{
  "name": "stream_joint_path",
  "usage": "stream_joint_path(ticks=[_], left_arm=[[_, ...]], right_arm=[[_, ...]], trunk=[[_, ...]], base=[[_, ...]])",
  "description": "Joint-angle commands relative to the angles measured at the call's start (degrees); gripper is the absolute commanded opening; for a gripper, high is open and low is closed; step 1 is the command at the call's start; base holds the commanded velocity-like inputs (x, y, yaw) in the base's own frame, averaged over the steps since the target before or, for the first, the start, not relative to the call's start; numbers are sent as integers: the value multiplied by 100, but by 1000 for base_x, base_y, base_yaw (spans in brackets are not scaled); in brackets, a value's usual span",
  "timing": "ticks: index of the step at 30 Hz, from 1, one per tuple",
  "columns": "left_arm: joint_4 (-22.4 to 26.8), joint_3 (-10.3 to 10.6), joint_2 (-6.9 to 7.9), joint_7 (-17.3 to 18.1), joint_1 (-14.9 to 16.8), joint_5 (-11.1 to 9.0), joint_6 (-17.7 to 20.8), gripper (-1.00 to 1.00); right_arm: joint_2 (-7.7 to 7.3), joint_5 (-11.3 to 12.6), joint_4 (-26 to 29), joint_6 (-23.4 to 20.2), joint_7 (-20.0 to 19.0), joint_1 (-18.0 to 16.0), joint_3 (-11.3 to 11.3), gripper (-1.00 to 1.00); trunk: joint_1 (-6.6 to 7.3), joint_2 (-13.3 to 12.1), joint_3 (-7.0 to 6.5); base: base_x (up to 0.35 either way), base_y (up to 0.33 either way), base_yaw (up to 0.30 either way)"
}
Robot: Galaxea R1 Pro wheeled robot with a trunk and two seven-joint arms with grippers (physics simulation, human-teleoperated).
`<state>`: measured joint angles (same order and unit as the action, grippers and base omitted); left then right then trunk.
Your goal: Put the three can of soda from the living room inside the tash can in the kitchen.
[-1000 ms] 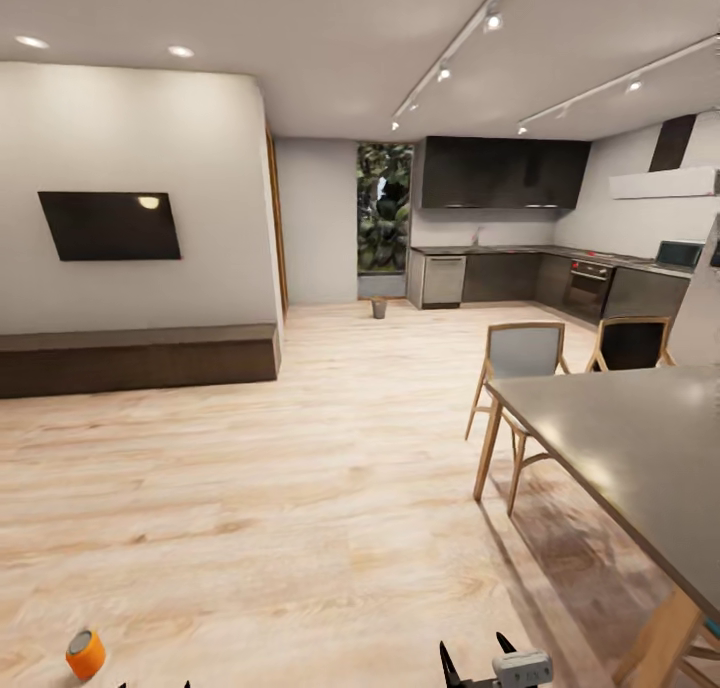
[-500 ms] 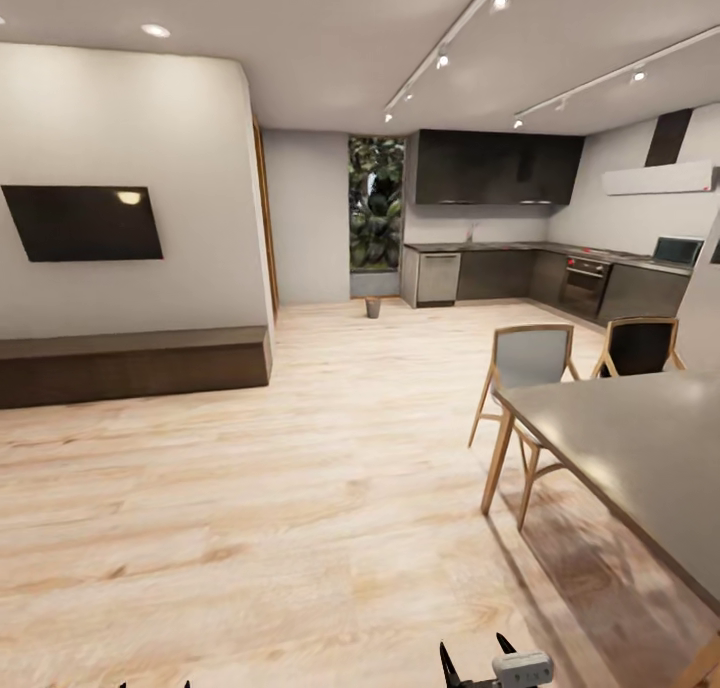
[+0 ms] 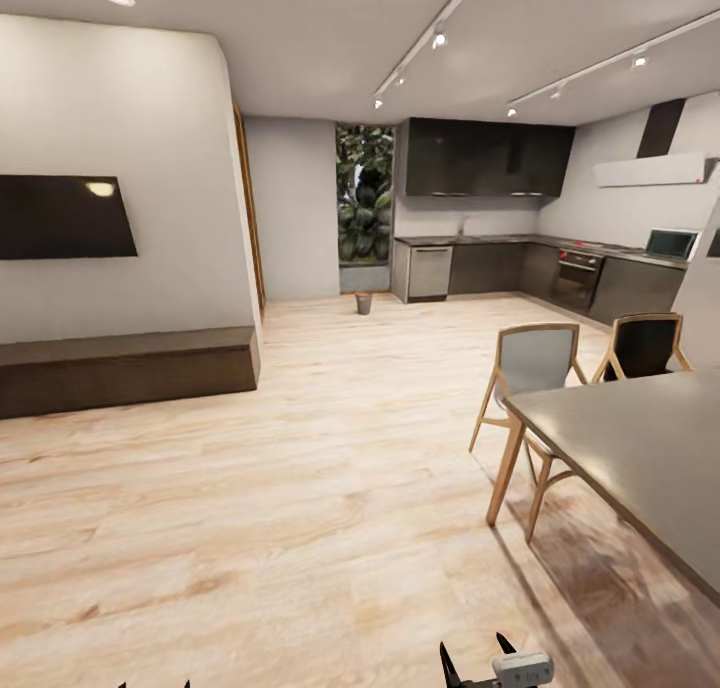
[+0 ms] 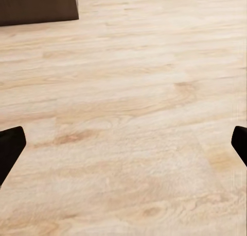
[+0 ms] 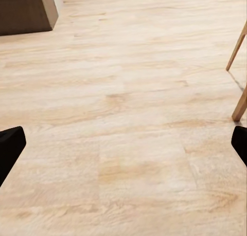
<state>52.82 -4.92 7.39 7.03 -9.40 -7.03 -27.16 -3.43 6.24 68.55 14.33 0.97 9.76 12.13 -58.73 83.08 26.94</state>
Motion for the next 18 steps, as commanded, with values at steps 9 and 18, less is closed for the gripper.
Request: stream_joint_path(ticks=[9,18], left_arm=[[0,0,0,0,0,0,0,100],[0,0,0,0,0,0,0,100]], right_arm=[[0,0,0,6,0,0,7,100],[0,0,0,9,0,0,9,100]], trunk=[[0,0,28],[0,0,30]], base=[[322,49,-24],[290,-96,-2]])
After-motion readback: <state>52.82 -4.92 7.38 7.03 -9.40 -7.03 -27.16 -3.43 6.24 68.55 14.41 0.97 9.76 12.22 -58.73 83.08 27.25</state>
